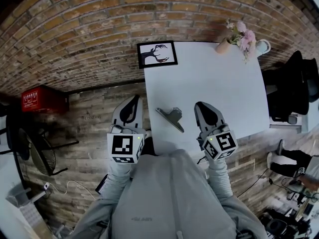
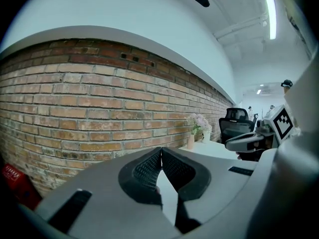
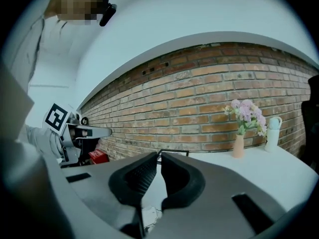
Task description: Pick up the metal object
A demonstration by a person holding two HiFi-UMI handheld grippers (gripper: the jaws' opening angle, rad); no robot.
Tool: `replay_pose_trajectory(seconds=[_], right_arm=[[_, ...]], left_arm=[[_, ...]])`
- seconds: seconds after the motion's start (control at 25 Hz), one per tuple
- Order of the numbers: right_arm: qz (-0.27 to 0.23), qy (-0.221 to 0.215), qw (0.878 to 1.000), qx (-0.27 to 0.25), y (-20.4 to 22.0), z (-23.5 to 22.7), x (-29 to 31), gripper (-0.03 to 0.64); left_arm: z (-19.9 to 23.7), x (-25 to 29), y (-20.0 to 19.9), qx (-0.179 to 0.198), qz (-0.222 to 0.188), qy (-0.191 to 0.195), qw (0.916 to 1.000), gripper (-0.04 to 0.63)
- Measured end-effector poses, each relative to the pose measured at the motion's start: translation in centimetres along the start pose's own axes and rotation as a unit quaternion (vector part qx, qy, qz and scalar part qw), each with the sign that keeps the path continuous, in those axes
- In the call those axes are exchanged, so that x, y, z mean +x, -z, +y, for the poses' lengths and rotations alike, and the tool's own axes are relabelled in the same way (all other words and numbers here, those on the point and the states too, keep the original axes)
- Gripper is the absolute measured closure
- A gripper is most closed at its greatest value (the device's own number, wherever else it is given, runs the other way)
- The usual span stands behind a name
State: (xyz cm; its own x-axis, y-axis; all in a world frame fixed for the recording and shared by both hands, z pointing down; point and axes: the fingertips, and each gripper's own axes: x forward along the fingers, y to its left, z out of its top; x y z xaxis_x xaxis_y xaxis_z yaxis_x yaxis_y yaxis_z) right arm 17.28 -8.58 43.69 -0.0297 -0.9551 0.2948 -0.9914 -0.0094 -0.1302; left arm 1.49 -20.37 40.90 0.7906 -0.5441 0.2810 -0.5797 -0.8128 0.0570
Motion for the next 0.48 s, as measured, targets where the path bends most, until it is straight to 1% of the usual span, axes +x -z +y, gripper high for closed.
replay_pose_trajectory(seconds=[0.28,0.32,0.4,0.48], right_arm=[[0.039,-0.047,0.998,0.029,2.6,1.0,1.4,0.588],[0.046,-0.054,0.997,0.031,3.1,1.2,1.6,0.581],[0.06,-0.065,0.995,0.035,4.1,1.5,2.1,0.533],[0.073,-0.07,0.994,0.036,5.2,1.7,2.5,0.516]], left_arm=[[-0.7,0.6,0.9,-0.002,0.013,0.01,0.9999,0.566],[-0.8,0.6,1.1,-0.002,0.015,0.012,0.9998,0.567],[-0.9,0.7,1.5,-0.004,0.021,0.013,0.9997,0.566],[-1.2,0.8,1.9,-0.005,0.027,0.015,0.9995,0.566]])
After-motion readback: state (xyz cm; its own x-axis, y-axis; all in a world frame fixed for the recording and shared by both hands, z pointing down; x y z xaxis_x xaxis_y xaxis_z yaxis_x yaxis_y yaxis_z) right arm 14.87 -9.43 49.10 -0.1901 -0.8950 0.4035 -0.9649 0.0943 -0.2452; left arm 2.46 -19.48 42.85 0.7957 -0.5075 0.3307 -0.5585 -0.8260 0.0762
